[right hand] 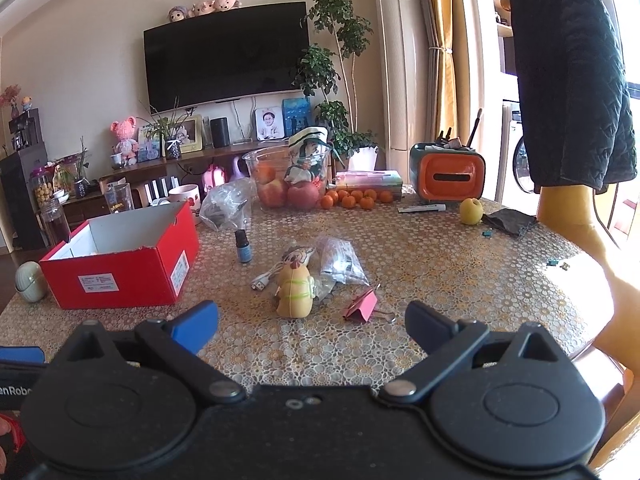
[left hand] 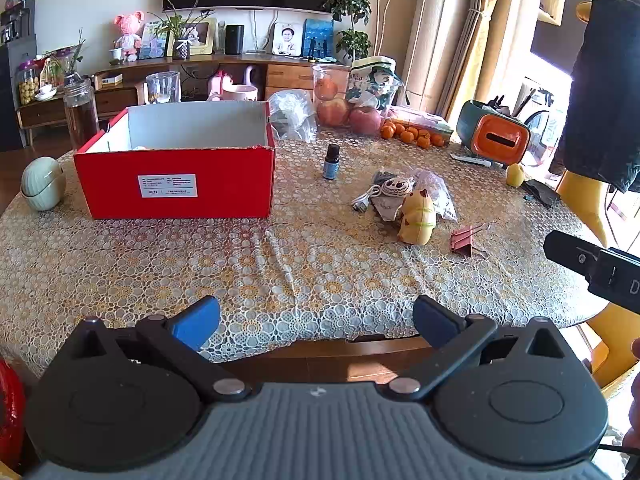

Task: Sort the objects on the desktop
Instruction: 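Move left gripper to the yellow chick toy while right gripper approaches the pink binder clip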

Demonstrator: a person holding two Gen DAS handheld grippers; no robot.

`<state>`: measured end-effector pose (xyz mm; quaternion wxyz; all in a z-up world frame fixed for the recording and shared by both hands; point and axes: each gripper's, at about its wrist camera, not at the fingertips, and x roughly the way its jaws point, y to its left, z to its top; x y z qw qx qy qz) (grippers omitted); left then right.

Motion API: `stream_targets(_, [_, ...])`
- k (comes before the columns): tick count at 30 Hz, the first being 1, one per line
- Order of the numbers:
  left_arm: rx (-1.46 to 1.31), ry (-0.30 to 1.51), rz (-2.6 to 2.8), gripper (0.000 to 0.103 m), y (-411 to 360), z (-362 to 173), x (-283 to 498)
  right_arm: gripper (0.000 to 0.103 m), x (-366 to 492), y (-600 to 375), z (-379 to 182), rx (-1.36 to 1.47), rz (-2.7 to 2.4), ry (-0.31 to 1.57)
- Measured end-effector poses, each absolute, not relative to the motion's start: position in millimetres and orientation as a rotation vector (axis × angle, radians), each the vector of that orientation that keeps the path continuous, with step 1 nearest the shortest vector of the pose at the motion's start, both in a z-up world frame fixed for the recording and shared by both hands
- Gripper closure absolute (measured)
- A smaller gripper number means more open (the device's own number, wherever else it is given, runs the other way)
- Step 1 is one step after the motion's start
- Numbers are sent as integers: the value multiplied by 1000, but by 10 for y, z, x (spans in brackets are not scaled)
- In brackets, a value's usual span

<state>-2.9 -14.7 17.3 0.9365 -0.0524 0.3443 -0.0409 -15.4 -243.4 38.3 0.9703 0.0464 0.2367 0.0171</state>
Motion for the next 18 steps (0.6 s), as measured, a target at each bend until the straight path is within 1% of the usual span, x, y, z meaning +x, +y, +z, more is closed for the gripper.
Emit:
stream_targets(7, [-56, 686, -116, 0, -305, 118, 178, 4, 80, -2581, 232, 55, 11, 487])
stream_targets(12, [-71, 700, -127, 0, -414, 43, 410, 6, 259, -2712, 119, 39, 27, 493])
stream_targets(18, [-44, 694, -162, 0, -679, -45, 701, 8, 547, -2865, -121, -10, 67, 521])
